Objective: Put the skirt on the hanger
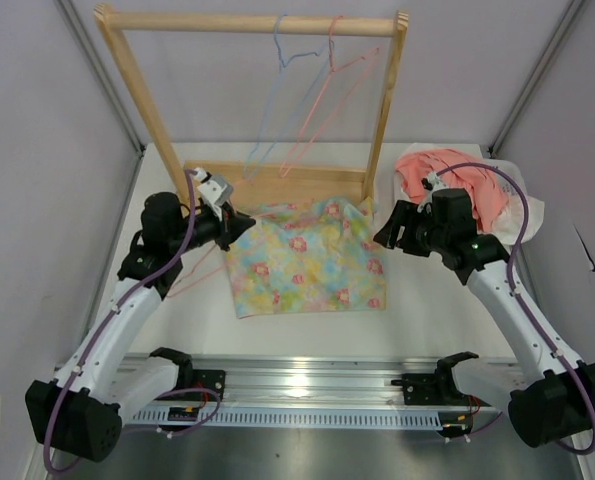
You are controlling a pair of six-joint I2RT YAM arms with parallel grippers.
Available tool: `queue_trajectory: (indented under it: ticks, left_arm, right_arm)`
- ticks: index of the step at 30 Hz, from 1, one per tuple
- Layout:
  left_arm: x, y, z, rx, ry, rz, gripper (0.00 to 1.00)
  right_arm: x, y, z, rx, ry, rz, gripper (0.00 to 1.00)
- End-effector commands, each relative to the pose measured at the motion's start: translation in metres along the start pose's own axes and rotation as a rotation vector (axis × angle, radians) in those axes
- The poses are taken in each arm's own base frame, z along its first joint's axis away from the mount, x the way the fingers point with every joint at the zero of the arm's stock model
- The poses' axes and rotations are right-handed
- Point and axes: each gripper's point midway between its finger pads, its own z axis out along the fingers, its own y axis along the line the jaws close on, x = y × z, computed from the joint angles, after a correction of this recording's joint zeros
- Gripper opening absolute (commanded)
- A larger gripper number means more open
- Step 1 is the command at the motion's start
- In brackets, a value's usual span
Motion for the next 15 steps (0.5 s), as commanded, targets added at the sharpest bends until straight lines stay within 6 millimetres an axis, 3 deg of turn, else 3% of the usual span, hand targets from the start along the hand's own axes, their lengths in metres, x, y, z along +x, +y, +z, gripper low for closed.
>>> queue_trajectory:
  ticks: [1,4,8,10,15]
  left_arm:
    - [0.0,-0.041,-0.006,0.206,-0.054,0.01,0.0]
    - [0.008,-0.057,0.0,0.245,-0.045,-0.005,0.0]
    - [0.023,-0.094,0.02,0.327,-0.008,-0.012,0.0]
    - [0.02,-0.111,0.028,0.38,-0.044,-0.016,0.0]
    - [0.047,-0.146,0.05,0.475,0.011,-0.066,0.0]
  right_arm:
    - [-0.011,0.013,-0.01,-0.055,-0.046,-0.01,0.69]
    - [-0.007,0.012,-0.012,-0.058,-0.039,-0.006,0.68]
    - [-0.004,0.013,-0.019,-0.065,-0.047,-0.001,0.69]
    - [-0.002,0.013,-0.021,-0.063,-0.048,0.002,0.68]
    - [0.008,0.012,-0.032,-0.055,-0.042,0.008,0.68]
